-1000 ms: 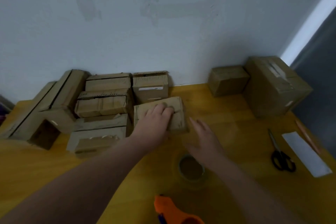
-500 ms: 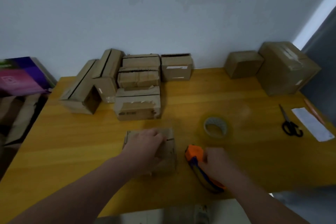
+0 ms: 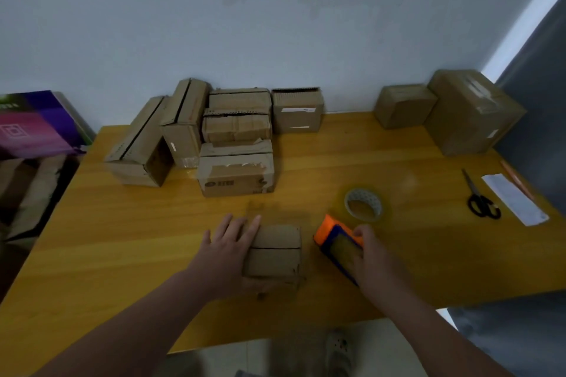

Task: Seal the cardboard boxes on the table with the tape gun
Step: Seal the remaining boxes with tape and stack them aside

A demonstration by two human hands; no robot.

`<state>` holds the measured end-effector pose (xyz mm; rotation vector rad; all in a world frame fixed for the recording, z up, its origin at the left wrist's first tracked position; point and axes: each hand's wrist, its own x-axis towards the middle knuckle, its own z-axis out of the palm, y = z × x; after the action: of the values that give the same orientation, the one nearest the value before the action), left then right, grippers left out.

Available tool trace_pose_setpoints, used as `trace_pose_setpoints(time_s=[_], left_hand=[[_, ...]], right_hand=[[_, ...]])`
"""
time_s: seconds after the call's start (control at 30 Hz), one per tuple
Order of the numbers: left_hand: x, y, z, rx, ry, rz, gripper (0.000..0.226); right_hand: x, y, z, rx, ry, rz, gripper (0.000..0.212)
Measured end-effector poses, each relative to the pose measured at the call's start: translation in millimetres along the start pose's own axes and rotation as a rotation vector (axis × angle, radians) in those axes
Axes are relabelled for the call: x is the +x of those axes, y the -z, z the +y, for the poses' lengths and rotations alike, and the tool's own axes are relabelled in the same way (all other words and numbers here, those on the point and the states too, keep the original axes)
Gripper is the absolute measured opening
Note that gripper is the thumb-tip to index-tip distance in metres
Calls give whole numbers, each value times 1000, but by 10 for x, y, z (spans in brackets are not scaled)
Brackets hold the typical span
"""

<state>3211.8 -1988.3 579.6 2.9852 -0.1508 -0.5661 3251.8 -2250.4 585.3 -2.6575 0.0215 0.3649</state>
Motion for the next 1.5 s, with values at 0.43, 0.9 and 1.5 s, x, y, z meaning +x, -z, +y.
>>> trace_pose_setpoints(time_s=[0.43,0.9,1.5], left_hand=[[171,-77,22,-61,-135,86,133],[84,-194,-116,-827,72,328,17],[-186,473,-63,-1831,505,-75,35]], right_hand=[[-18,466,-823,589,334,-206,75],[97,253,-790,295,489,-241,70],[94,195,-618,343,534,-221,75]])
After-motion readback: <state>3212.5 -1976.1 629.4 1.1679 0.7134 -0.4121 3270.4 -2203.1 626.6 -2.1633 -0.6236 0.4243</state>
